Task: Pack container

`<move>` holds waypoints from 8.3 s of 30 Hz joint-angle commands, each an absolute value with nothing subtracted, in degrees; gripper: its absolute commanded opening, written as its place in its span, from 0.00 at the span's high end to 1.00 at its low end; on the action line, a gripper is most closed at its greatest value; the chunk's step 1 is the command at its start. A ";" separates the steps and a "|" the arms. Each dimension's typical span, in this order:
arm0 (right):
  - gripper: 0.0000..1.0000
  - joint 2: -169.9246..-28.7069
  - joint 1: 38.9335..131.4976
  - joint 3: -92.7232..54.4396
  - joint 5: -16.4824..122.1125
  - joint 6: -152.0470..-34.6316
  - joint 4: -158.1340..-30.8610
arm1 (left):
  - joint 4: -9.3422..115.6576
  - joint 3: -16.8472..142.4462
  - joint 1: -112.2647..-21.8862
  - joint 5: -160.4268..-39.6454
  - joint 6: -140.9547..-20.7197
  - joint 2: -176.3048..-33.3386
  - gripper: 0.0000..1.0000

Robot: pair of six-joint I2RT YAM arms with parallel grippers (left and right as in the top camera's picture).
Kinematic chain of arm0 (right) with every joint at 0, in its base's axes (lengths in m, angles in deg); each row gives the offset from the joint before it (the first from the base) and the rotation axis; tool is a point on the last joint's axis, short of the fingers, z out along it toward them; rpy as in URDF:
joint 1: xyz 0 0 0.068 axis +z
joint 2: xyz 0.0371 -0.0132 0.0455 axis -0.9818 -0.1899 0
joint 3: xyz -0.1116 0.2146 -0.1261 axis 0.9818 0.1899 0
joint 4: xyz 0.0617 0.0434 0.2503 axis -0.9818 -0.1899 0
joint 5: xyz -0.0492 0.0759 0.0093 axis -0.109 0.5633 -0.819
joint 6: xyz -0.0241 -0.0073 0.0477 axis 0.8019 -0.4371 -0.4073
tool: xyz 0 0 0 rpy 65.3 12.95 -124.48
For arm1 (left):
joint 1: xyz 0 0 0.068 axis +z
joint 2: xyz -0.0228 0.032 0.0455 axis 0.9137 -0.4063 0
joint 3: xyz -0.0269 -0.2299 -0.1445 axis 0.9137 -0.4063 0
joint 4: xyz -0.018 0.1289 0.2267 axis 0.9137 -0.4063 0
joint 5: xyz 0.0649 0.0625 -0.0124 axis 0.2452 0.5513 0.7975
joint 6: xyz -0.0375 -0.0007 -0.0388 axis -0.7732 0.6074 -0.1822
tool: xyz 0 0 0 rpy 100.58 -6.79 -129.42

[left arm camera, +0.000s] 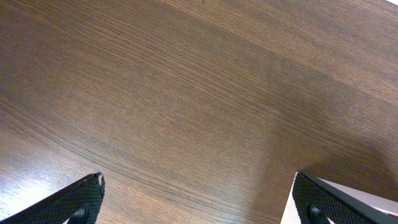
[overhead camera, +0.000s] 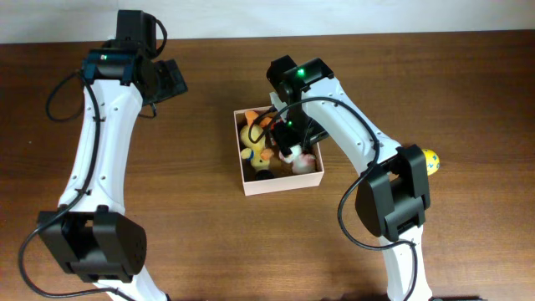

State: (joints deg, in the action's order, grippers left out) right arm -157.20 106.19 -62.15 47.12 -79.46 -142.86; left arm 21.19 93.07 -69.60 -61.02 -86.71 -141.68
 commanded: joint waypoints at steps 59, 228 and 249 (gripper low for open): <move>0.50 -146.43 61.69 -28.14 40.24 -89.38 -121.74 | 21.30 93.64 -69.71 -60.58 -87.41 -141.97 0.01; 0.01 -139.63 78.87 -72.29 51.58 -67.02 -127.62 | 21.30 93.64 -69.71 -60.58 -87.41 -141.97 0.01; 0.01 -87.68 79.43 -36.68 51.67 -60.60 -115.99 | 21.30 93.64 -69.71 -60.58 -87.41 -141.99 0.01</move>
